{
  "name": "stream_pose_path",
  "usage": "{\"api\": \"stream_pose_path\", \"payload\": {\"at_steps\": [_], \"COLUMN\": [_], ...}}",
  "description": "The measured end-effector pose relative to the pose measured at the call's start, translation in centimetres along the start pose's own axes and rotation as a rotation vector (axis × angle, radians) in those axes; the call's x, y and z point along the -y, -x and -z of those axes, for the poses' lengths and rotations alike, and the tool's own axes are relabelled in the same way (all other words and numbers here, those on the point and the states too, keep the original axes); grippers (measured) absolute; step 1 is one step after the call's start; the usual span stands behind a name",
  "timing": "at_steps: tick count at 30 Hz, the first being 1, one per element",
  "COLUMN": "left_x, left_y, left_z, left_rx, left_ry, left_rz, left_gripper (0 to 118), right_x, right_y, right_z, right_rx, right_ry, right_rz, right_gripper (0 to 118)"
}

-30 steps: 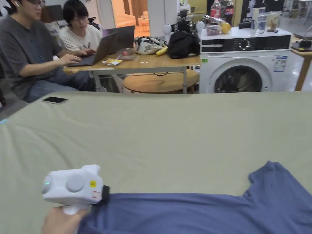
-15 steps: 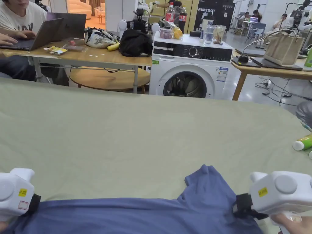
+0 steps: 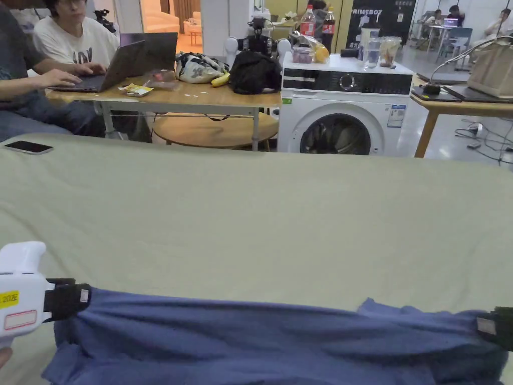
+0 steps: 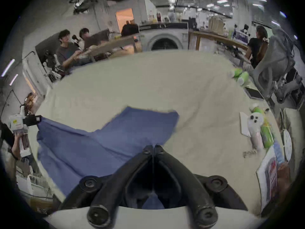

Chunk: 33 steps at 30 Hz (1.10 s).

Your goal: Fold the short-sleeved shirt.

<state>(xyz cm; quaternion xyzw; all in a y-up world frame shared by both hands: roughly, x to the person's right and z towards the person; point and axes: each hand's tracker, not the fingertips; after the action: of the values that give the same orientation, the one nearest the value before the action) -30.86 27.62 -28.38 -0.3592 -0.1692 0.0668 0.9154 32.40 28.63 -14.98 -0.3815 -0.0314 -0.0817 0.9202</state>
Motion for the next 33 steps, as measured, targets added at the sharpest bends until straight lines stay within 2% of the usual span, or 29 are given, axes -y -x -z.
{"api": "stream_pose_path", "payload": {"at_steps": [3,9,12,13,15,16,17,18,19,21,23,29,31,33], "left_x": [4.1,11.1,12.5,12.8,13.0,12.8,12.3,11.6,10.8,8.8,7.1,4.9,5.3,6.1], "left_y": [0.6,1.8,2.2,2.2,2.0,2.0,1.4,0.6,-0.2,-3.0,-5.2,-10.5,-11.7,-12.9], "left_z": [-3.7,-3.6,-1.9,-1.8,-2.5,-2.8,-3.5,-4.1,-4.4,-5.3,-5.2,-2.9,-2.1,-1.4], "left_rx": [0.0,-0.018,0.004,-0.007,-0.003,0.005,-0.005,-0.021,-0.031,-0.078,-0.048,0.065,0.057,0.039], "left_ry": [0.016,0.126,0.166,0.16,0.097,0.065,0.017,-0.03,-0.061,-0.156,-0.21,-0.251,-0.251,-0.229], "left_rz": [0.009,0.015,-0.02,-0.018,-0.009,0.0,0.012,0.031,0.059,0.126,0.147,0.079,0.099,0.159], "left_gripper": [0,0,0,4,19,19,51,74,81,81,81,79,69,42], "right_x": [4.1,10.8,12.4,12.7,12.8,12.6,12.3,11.8,11.2,9.4,7.7,5.0,5.3,5.9], "right_y": [0.2,0.3,0.8,1.0,1.3,1.4,1.6,2.2,2.5,5.1,7.8,15.3,17.2,18.6], "right_z": [-3.2,-4.5,-3.0,-2.8,-3.0,-3.5,-4.1,-4.8,-5.1,-5.8,-5.8,-2.2,-0.9,0.4], "right_rx": [-0.004,-0.007,0.023,0.03,0.044,0.028,0.004,-0.016,-0.027,-0.041,-0.05,-0.043,-0.046,-0.058], "right_ry": [-0.002,0.04,0.055,0.053,0.033,0.003,-0.046,-0.1,-0.146,-0.238,-0.303,-0.33,-0.313,-0.28], "right_rz": [-0.001,0.073,0.044,0.032,0.031,0.058,0.083,0.097,0.108,0.069,0.02,-0.099,-0.138,-0.162], "right_gripper": [0,0,0,4,12,12,40,57,62,62,62,60,49,24]}}
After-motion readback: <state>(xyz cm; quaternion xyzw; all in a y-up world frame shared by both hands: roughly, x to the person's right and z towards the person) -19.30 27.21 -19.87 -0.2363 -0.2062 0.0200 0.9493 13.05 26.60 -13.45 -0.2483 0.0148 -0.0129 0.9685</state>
